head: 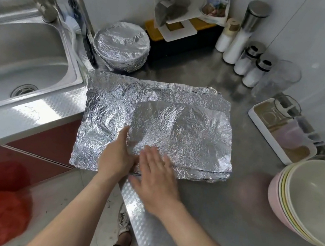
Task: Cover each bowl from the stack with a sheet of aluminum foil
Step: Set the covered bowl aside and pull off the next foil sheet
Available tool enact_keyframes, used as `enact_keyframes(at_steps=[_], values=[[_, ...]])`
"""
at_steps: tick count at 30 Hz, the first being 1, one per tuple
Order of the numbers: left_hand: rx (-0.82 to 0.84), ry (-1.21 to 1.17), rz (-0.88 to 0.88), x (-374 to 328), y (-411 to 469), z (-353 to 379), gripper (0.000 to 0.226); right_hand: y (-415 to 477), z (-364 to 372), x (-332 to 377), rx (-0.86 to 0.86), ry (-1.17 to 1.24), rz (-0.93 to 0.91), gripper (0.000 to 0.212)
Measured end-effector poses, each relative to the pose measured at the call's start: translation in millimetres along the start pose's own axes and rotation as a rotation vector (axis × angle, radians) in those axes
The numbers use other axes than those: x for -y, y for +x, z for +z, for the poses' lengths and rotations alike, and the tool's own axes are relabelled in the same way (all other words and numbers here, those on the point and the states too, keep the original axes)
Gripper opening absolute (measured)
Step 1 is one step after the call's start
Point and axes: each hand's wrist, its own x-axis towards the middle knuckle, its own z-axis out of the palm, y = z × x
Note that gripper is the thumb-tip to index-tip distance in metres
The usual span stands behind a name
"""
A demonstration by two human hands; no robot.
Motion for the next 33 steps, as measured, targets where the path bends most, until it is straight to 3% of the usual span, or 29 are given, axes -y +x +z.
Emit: enact_keyframes(at_steps=[9, 20, 27, 33], values=[[0.017, -0.018, -0.053, 1, 0, 2, 0.096, -24, 1, -54, 0.114, -0.126, 0.012, 0.083], [0.032, -0.031, -0.044, 1, 2, 1, 0.094, -59, 1, -127, -0.041, -0.12, 0.291, 0.1], [0.044, -0.085, -0.068, 8, 10, -2, 0.069, -61, -6, -132, 0.001, -0.143, 0.381, 0.109], [0.028, -0.166, -0.065, 16, 14, -6, 0.068, -60, -15, -129, 0.037, -0.172, 0.391, 0.117]])
